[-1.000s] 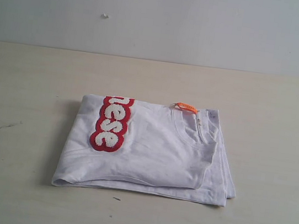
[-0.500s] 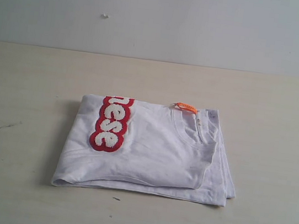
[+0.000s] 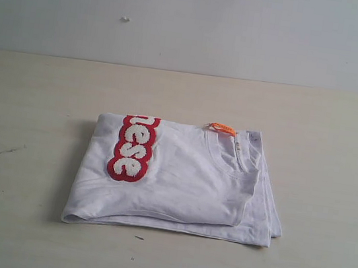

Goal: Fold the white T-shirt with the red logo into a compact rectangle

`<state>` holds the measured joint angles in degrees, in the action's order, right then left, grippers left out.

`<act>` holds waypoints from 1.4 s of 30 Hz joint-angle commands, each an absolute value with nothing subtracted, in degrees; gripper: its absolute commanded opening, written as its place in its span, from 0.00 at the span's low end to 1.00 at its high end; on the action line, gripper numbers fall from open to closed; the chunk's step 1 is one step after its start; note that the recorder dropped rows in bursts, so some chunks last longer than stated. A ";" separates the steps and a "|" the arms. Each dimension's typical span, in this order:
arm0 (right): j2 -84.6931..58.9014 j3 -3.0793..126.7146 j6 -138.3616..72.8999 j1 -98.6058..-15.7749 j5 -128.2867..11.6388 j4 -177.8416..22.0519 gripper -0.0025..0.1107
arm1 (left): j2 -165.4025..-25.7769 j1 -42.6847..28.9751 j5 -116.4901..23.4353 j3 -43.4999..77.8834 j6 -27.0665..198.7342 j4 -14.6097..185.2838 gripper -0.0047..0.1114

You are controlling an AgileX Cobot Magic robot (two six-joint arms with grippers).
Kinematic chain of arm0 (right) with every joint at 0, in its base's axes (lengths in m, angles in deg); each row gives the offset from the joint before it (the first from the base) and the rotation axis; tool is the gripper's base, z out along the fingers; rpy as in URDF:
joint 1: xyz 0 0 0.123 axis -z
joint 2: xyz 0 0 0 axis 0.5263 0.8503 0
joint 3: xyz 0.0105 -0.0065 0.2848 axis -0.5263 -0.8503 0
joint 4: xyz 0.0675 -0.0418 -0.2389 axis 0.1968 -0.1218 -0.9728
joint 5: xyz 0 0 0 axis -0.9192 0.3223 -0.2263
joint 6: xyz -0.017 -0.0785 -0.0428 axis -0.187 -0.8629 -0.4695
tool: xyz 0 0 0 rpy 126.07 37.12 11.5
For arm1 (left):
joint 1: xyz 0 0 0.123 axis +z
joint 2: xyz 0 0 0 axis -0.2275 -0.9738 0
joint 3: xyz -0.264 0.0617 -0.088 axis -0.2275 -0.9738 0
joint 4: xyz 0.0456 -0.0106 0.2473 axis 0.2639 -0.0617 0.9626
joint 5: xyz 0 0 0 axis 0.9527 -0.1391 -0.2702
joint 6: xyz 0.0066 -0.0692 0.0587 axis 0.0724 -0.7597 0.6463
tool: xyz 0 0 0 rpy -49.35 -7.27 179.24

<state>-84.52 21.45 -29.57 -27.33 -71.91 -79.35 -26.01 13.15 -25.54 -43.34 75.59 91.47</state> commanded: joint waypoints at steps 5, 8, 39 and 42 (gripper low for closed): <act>-84.69 9.36 -28.79 -27.06 -71.75 -81.05 0.02 | -25.78 13.21 -25.87 -43.50 75.36 91.02 0.04; -84.69 7.05 -28.79 -27.06 -71.30 -81.06 0.02 | -25.78 13.21 -25.87 -43.50 75.36 91.02 0.04; -84.69 -3.08 -27.42 -27.06 -73.56 -81.35 0.02 | -25.78 13.21 -25.87 -43.50 75.36 91.02 0.04; -84.69 -3.08 -27.42 -27.06 -73.56 -81.35 0.02 | -25.78 13.21 -25.87 -43.50 75.36 91.02 0.04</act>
